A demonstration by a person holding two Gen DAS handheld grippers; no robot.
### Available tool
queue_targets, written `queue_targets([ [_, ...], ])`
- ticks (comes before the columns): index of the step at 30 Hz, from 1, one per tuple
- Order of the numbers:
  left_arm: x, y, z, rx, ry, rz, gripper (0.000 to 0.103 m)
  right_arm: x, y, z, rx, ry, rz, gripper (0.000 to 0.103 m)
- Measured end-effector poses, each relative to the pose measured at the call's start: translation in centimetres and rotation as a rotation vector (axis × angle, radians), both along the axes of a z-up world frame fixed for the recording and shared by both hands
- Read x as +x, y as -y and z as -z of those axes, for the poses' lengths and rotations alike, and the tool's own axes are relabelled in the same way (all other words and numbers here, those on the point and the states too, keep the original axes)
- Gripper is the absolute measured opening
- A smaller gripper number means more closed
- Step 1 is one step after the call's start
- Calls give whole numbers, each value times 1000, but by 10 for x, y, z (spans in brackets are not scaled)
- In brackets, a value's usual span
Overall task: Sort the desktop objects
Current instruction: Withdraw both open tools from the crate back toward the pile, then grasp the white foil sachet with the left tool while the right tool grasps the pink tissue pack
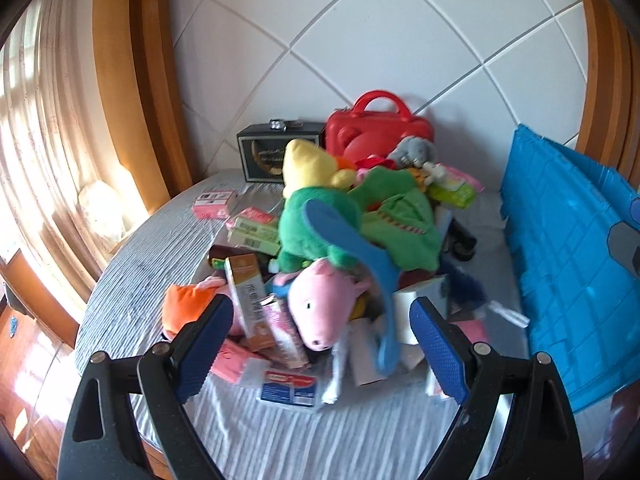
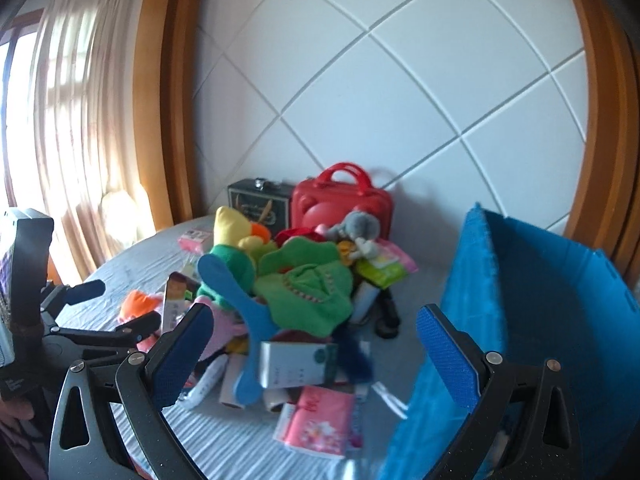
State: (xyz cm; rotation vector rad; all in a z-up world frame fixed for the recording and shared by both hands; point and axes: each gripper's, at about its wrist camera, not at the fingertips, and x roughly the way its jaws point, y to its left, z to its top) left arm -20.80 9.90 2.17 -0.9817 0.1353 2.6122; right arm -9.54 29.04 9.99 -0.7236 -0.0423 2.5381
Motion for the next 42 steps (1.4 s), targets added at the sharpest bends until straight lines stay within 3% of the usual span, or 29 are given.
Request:
queue_targets([
  [6,-37,21,55,-57,111,51,91,-38,-6,64,-105,108,106,103],
  [15,-58,-11,150,-126,314,211,90,-39,-45,167,-253,283,306,103],
  [20,-65,-30,184,-146,384,249,77,-33,-66,206,-278,368,375,103],
  [23,-69,-40,201,-161,407,252,68,-32,-76,223,-309,398,389,103],
  [28,-76,-52,222,-166,465,246,66,-37,-88,247,-342,482,381,103],
  [30,-77,-56,223,-184,442,237,64,-37,-91,252,-352,491,374,103],
  [32,-78,-60,224,-189,432,236,51,-38,-93,254,-365,489,360,103],
  [35,-83,-65,229,-190,450,235,39,-39,-98,261,-386,500,356,103],
  [40,-87,-69,237,-190,477,232,24,-36,-109,272,-429,524,371,103],
  [42,-86,-69,237,-186,486,226,23,-36,-112,272,-441,511,371,103],
])
